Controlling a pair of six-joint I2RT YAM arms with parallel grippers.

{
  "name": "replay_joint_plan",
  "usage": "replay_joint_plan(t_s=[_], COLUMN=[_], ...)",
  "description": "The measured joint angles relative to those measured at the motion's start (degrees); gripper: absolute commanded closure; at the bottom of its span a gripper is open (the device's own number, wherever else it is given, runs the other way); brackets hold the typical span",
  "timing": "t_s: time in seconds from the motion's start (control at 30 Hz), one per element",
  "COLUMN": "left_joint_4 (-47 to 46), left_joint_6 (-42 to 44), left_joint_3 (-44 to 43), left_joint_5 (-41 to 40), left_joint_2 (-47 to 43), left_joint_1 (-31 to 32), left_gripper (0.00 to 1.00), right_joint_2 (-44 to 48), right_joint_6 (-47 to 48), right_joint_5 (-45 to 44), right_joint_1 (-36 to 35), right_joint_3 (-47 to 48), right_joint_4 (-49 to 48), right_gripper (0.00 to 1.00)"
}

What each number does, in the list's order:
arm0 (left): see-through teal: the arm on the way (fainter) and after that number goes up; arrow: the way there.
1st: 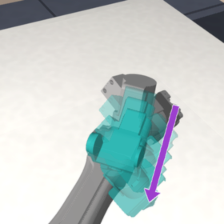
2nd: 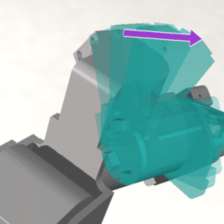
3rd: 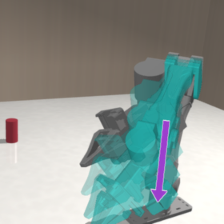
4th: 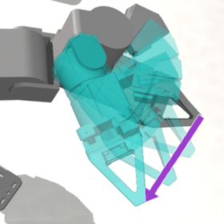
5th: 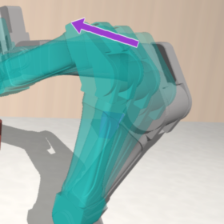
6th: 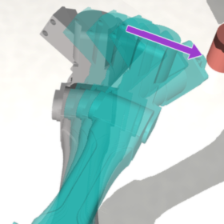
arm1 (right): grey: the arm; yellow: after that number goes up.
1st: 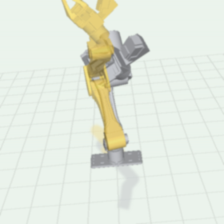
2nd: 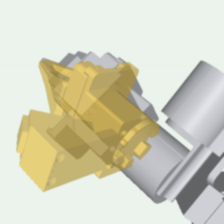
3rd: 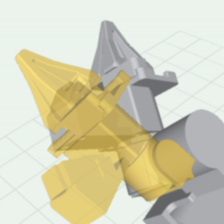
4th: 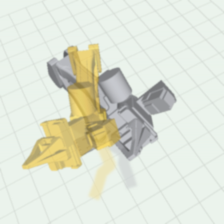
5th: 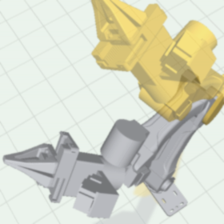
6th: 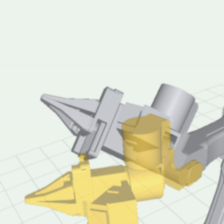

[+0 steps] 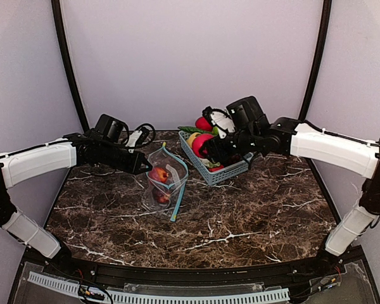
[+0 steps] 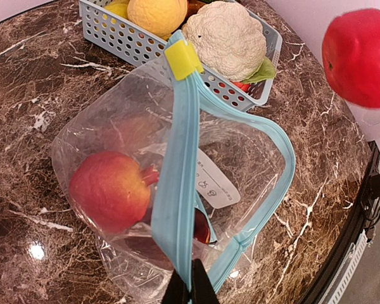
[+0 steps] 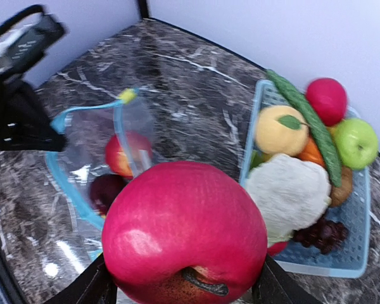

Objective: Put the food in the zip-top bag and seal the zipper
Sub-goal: Pick up the fake vegetable from the bin, then place the fake vegetable in the zipper food storage bag.

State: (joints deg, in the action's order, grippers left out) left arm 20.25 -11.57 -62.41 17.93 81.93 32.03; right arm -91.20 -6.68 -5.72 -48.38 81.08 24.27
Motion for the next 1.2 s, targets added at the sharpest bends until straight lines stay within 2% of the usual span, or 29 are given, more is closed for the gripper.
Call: replay_joint_plan(t_s=[0.17, 0.4, 0.77, 1.2], left_joint_4=[0.0, 0.0, 0.0, 0.0], left_joint_6=[0.0, 0.0, 0.0, 0.0], left_joint_3=[0.0, 0.0, 0.0, 0.0], left_joint_5=[0.2, 0.3, 0.6, 1.7], left_joint_2=[0.0, 0.0, 0.0, 0.3], left_joint_1=[0.0, 0.0, -0.2, -0.2], left_gripper=[0.99, 0.99, 0.99, 0.99], right_joint_2=[-1.3, -11.3, -23.9, -31.8], right_joint_6=[1.3, 1.9, 0.1, -2.6], right_joint_5=[7.6, 9.5, -0.5, -4.0], right_joint_1=[-5.8, -9.7, -10.2, -10.1], right_joint_3=[0.5, 6.5, 17.8, 26.1], right_joint_4=[-4.7, -7.5, -3.0, -2.2], right_gripper=[0.36, 0.37, 0.37, 0.34])
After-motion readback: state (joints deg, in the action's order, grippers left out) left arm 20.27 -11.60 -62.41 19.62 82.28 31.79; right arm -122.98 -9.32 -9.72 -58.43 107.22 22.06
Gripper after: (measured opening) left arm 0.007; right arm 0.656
